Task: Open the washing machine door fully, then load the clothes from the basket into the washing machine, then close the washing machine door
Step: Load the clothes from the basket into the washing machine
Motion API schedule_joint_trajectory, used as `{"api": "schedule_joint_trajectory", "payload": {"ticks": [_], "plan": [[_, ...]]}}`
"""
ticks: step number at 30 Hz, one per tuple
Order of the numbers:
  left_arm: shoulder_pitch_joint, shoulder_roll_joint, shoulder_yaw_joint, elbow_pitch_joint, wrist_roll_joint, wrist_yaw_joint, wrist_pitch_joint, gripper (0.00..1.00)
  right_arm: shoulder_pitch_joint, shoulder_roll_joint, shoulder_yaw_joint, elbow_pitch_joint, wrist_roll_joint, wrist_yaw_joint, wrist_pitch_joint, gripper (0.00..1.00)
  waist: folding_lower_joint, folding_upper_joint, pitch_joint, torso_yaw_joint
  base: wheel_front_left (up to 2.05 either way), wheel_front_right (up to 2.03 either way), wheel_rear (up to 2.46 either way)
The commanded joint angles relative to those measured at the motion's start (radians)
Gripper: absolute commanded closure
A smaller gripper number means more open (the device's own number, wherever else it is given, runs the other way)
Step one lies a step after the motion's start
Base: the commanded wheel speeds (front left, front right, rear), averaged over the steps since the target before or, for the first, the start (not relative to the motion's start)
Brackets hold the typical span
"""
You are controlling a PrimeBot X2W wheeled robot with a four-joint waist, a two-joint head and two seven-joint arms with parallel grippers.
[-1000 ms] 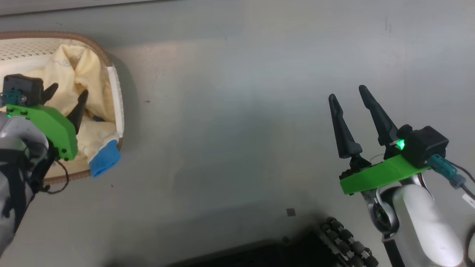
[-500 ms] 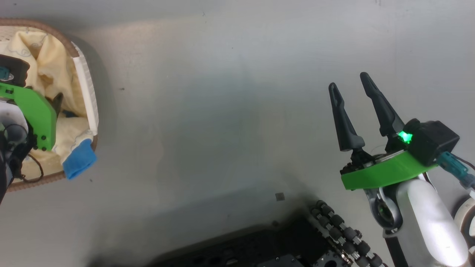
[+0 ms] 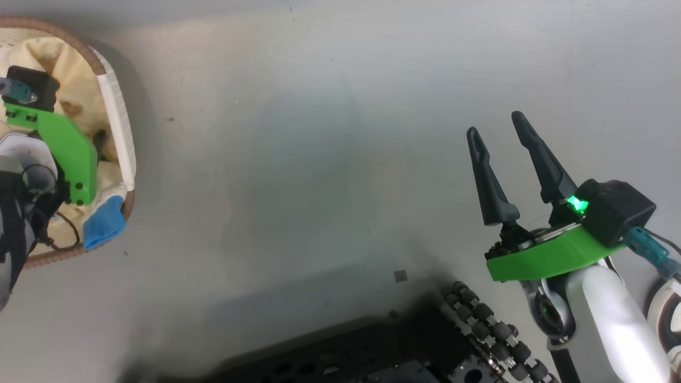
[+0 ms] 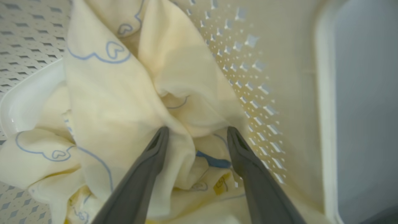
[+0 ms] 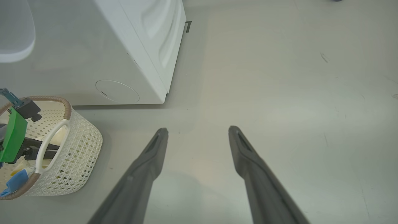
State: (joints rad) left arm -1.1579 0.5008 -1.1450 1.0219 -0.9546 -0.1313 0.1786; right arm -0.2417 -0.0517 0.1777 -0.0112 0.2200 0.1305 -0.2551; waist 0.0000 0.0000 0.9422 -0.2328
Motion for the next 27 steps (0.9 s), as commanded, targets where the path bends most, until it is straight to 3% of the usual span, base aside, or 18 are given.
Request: {"api": "schedule_joint_trajectory", "payload": {"ticks": [1,6,7,8,9,27], "plan": [[-0.009,0.027,0.009,0.003,-0.019,0.001,0.008,0.00,0.056,0.001,0.023,-0.028,-0.002,0.000,-0.007,0.00,0.0000,0.0000,0.003,0.000,0.05,0.05,0.05],[-0.011,0.018,-0.018,0.017,-0.077,0.001,0.021,0.00,0.067,0.001,0.029,-0.039,-0.020,0.000,-0.007,0.00,0.0000,0.0000,0.008,0.013,0.10,0.10,0.10],[-0.010,0.018,-0.021,0.017,-0.093,0.001,0.026,0.13,0.069,0.001,0.028,-0.041,-0.024,0.000,-0.007,0.00,0.0000,0.0000,0.008,0.017,0.06,0.06,0.06],[-0.012,0.018,-0.024,0.020,-0.105,0.001,0.027,0.69,0.072,0.001,0.027,-0.043,-0.027,0.000,-0.007,0.00,0.0000,0.0000,0.009,0.019,0.02,0.02,0.02],[-0.014,0.017,-0.029,0.021,-0.113,0.001,0.026,1.00,0.073,0.001,0.026,-0.045,-0.030,0.000,-0.007,0.00,0.0000,0.0000,0.009,0.022,0.00,0.00,0.00],[-0.016,0.056,-0.108,-0.065,-0.216,0.001,-0.087,1.00,0.008,0.001,0.033,-0.020,-0.039,0.000,-0.007,0.00,0.0000,0.0000,-0.032,0.060,0.00,0.00,0.00]]}}
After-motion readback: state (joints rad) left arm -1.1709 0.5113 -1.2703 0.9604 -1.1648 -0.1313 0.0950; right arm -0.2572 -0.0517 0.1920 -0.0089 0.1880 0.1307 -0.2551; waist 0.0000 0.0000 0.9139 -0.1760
